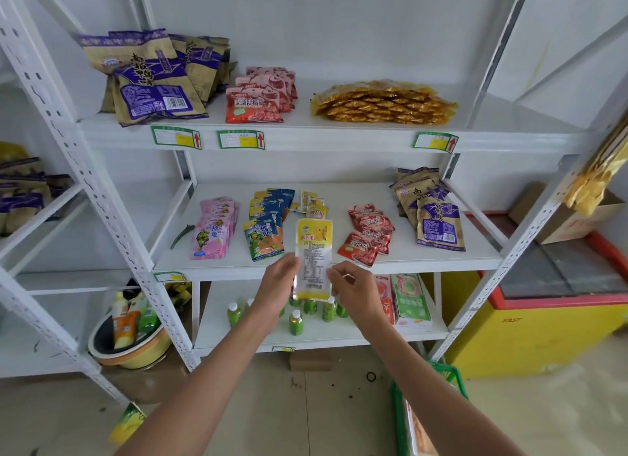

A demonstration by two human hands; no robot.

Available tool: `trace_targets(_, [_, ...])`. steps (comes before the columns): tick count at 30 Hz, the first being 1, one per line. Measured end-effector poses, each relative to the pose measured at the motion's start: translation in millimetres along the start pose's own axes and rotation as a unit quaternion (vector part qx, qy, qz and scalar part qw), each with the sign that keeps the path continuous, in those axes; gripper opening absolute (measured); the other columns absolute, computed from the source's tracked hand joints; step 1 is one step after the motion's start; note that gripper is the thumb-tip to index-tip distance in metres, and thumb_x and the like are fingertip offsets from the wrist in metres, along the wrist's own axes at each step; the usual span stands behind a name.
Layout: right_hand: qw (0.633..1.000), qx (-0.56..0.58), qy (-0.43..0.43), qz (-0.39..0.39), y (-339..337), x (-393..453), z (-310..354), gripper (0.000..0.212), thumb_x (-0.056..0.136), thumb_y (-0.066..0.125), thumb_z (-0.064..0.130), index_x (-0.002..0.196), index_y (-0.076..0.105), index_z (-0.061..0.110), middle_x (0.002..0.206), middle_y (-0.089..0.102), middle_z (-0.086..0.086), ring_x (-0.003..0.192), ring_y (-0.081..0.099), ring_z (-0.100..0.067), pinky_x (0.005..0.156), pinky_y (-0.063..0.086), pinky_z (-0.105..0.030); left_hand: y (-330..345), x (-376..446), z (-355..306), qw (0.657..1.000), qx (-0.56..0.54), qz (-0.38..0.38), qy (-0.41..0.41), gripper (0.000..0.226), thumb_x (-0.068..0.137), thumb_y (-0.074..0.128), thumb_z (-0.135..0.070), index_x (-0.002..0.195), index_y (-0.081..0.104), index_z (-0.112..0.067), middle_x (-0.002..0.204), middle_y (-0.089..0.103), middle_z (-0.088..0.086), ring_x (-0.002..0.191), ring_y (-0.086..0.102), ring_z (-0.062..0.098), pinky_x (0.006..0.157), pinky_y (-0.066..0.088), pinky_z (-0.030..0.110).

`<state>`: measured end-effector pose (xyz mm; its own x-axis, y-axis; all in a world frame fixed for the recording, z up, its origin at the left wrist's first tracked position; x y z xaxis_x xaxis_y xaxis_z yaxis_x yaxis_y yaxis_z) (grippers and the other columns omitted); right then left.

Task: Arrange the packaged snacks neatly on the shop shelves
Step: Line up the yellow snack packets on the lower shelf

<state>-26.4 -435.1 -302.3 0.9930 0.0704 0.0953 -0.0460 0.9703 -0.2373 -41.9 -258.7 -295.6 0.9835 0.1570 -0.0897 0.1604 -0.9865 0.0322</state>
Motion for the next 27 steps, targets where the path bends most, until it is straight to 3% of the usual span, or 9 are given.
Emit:
trace_targets(4, [0.994,-0.072,-0.018,-0.076,3.9,4.6,-7.8,0.011,0.1,0.069,0.025,0.09,0.072,0.021,0.076,0.071,0.008,0.067,0.065,-0.006,0.062,0.054,-0.026,-11.0,3.6,12.6,0.992,0.028,-0.1,0.066,0.02,0.101,0.066,-0.019,0.119,0.063,-0.029,0.107,0.069,-0.004,0.1,0.067,0.015,0.073,0.053,0.019])
trace_targets(9, [0.957,-0.223,-0.176,-0.066,27.4,10.8,-19.3,0.012,0.101,0.065,0.036,0.101,0.071,0.026,0.103,0.067,0.015,0.072,0.066,-0.001,0.059,0.058,-0.027,9.9,20.6,30.9,1.0,-0.005,0.003,-0.013,0.018,0.103,0.063,-0.043,0.115,0.067,-0.032,0.112,0.076,-0.004,0.104,0.074,0.016,0.089,0.061,0.04])
trace_targets(12, [0.937,-0.282,-0.205,-0.035,37.0,29.7,-37.3,0.012,0.104,0.057,0.041,0.11,0.063,0.033,0.111,0.054,0.014,0.073,0.063,-0.006,0.053,0.056,-0.033,14.8,45.7,33.6,1.0,-0.007,-0.011,-0.022,0.012,0.105,0.062,-0.032,0.11,0.071,-0.026,0.101,0.08,-0.004,0.094,0.076,0.013,0.07,0.057,0.025])
trace_targets(14, [0.941,-0.293,-0.16,-0.051,36.9,51.7,-51.3,0.017,0.102,0.061,0.04,0.116,0.056,0.032,0.113,0.051,0.014,0.082,0.066,-0.009,0.055,0.057,-0.039,11.7,70.2,37.7,0.999,-0.013,-0.018,-0.035,0.015,0.106,0.06,-0.023,0.112,0.073,-0.025,0.1,0.081,-0.005,0.091,0.077,0.011,0.065,0.055,0.02])
trace_targets(16, [0.955,-0.279,-0.079,-0.056,36.1,78.1,-66.5,0.034,0.099,0.064,0.048,0.124,0.05,0.031,0.12,0.055,0.014,0.088,0.068,-0.01,0.061,0.059,-0.04,8.5,100.6,47.8,0.998,0.006,-0.017,-0.053,0.016,0.106,0.059,-0.027,0.11,0.074,-0.03,0.102,0.081,-0.004,0.1,0.076,0.02,0.076,0.06,0.036])
trace_targets(18, [0.969,-0.246,-0.002,-0.038,35.5,107.6,-81.2,0.032,0.098,0.064,0.052,0.122,0.053,0.034,0.111,0.066,0.017,0.083,0.07,-0.009,0.065,0.06,-0.041,7.9,131.6,60.3,0.997,0.036,-0.012,-0.063,0.012,0.104,0.063,-0.036,0.103,0.075,-0.036,0.102,0.081,-0.004,0.104,0.075,0.026,0.089,0.058,0.05])
trace_targets(21, [0.971,-0.233,0.055,-0.009,35.7,153.9,-102.0,0.018,0.099,0.064,0.048,0.102,0.062,0.03,0.085,0.072,0.016,0.071,0.068,-0.007,0.065,0.059,-0.039,13.4,182.1,76.6,0.992,0.117,-0.002,-0.041,0.011,0.102,0.066,-0.036,0.101,0.074,-0.03,0.1,0.078,0.001,0.094,0.071,0.02,0.089,0.056,0.048])
trace_targets(24, [0.959,-0.273,0.082,0.009,38.3,202.2,-117.6,0.021,0.099,0.065,0.046,0.09,0.059,0.028,0.079,0.067,0.013,0.074,0.066,-0.019,0.058,0.049,-0.033,16.2,233.7,92.9,0.98,0.199,-0.014,-0.007,0.01,0.098,0.072,-0.032,0.104,0.071,-0.024,0.094,0.075,0.004,0.088,0.072,0.021,0.076,0.058,0.04])
trace_targets(27, [0.931,-0.347,0.107,0.011,45.6,237.3,-136.5,0.02,0.097,0.062,0.043,0.091,0.064,0.024,0.082,0.072,0.001,0.077,0.068,-0.028,0.058,0.045,-0.032,15.5,269.4,116.3,0.946,0.315,-0.048,0.055,0.035,0.089,0.083,-0.033,0.115,0.062,-0.022,0.088,0.066,-0.003,0.077,0.065,0.012,0.064,0.051,0.028])
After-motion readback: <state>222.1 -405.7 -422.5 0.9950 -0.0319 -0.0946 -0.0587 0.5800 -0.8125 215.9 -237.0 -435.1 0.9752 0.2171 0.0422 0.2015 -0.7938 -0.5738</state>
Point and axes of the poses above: each hand's wrist, its own x-axis towards the middle knuckle, its own y-axis out of the palm, z = x × y, the point moved 2 cm from there along x, towards the middle knuckle
